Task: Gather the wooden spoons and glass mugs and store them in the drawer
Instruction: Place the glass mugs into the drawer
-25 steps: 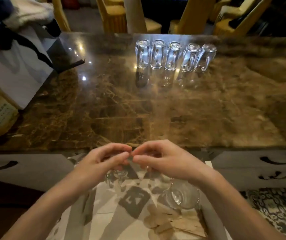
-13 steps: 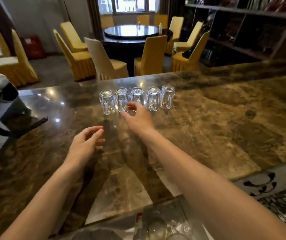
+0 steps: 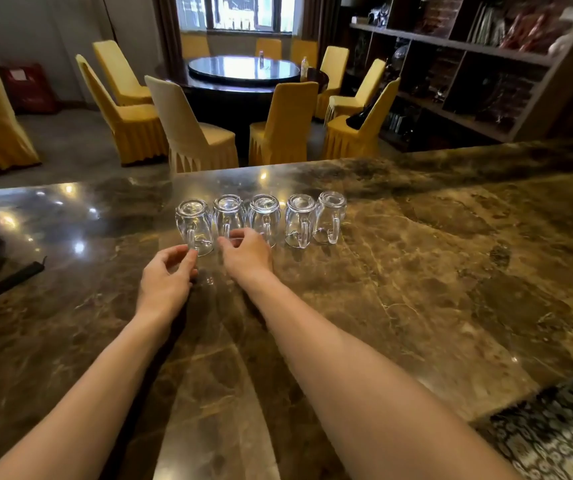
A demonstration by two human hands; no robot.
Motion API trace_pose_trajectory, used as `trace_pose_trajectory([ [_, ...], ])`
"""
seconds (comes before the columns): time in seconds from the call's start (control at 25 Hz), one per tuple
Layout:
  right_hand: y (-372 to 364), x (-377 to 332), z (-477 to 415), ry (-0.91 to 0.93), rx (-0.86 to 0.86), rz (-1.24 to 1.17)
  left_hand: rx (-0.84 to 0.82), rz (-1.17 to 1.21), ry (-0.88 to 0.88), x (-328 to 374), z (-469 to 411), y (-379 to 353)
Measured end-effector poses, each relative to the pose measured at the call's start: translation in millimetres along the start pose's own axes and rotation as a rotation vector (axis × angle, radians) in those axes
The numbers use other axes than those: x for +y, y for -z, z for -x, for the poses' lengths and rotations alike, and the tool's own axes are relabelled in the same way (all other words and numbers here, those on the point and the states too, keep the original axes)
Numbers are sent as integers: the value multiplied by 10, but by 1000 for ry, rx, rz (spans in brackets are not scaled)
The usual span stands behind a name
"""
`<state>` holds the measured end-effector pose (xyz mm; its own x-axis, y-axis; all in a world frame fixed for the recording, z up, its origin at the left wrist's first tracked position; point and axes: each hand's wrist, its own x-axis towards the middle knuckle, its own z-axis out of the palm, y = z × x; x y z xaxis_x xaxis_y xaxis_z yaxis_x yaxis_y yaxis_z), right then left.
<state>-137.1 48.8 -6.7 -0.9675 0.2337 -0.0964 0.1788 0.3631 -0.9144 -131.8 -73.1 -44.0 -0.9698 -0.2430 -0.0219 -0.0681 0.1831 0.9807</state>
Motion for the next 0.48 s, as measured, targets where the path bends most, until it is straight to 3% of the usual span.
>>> trace_pose_trajectory([
  [0.48, -20, -19, -208, 17, -41, 136, -12, -184, -172, 98, -188, -78],
])
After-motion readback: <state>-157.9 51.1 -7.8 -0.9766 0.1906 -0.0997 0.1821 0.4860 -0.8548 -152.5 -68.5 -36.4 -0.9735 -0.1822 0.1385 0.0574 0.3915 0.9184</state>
